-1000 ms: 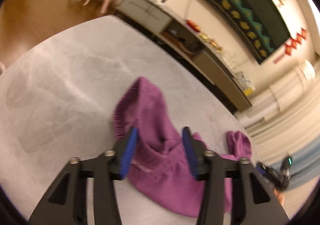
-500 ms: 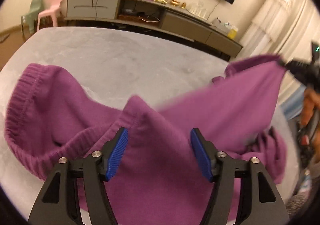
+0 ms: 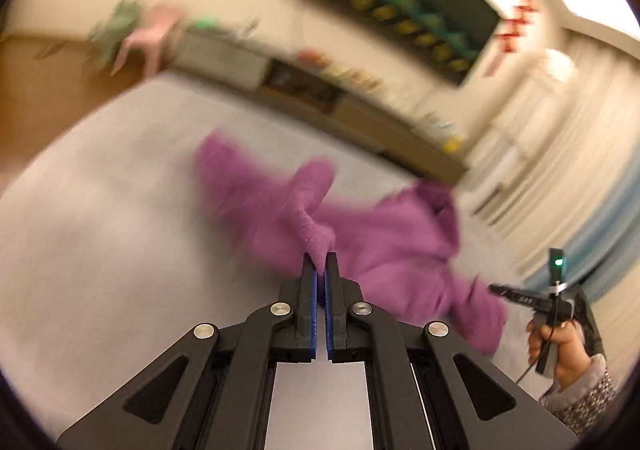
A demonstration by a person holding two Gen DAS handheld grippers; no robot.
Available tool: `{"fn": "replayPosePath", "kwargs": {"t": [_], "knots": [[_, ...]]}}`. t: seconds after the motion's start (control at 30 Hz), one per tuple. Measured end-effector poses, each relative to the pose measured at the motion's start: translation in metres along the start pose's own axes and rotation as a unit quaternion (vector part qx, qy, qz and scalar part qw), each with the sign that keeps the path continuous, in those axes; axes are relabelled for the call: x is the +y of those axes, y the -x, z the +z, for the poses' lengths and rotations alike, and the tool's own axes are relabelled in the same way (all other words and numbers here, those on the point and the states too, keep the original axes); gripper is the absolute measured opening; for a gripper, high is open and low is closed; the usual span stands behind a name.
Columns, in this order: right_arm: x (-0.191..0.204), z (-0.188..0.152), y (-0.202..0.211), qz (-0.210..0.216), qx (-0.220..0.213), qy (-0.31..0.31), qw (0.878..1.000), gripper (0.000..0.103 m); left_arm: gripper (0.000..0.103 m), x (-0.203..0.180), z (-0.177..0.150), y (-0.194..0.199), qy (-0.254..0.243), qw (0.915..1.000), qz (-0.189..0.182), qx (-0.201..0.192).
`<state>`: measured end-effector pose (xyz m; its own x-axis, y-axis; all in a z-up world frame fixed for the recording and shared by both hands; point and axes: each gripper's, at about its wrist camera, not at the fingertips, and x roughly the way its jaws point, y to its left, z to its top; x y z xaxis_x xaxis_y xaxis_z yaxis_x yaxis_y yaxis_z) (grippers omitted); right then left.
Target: Fold clothes
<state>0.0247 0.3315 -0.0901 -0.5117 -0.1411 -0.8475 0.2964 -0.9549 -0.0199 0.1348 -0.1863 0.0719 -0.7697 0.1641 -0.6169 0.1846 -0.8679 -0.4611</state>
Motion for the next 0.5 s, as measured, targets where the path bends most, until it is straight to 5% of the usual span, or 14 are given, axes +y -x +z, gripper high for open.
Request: {"fn": "replayPosePath", "kwargs": {"t": [0.1, 0.13, 0.23, 0.3, 0.33, 0.4, 0.5], "knots": [[-0.03, -0.017, -0.012, -0.02, 0.026, -0.023, 0.999, 0.073, 0.003, 0.008, -0.048, 0.0, 0.009, 0.9917, 0.007, 0.128], [-0.042, -0.017, -0.016, -0.007, 0.031, -0.057, 0.998, 0.073, 0.003, 0.001, -0.054, 0.009, -0.006, 0.9906, 0.012, 0.136], [-0.052, -0.006, -0.004, 0.032, -0.001, -0.093, 0.995, 0.073, 0.018, -0.023, -0.034, 0.045, -0.05, 0.9953, 0.023, 0.079], [-0.048, -0.003, 0.007, 0.042, -0.029, -0.082, 0.995, 0.075, 0.049, -0.033, -0.006, 0.06, -0.066, 0.9974, 0.019, 0.023], [-0.046, -0.003, 0.01, 0.041, -0.037, -0.076, 0.996, 0.077, 0.055, -0.038, 0.009, 0.061, -0.083, 0.9964, 0.018, -0.002], [-0.044, -0.002, 0.008, 0.041, -0.034, -0.076, 0.996, 0.078, 0.056, -0.045, 0.039, 0.043, -0.123, 0.9917, 0.034, -0.012], [-0.05, 0.004, 0.009, 0.056, -0.029, -0.097, 0.993, 0.078, 0.056, -0.045, 0.074, -0.028, -0.195, 0.9781, 0.064, 0.035]]}}
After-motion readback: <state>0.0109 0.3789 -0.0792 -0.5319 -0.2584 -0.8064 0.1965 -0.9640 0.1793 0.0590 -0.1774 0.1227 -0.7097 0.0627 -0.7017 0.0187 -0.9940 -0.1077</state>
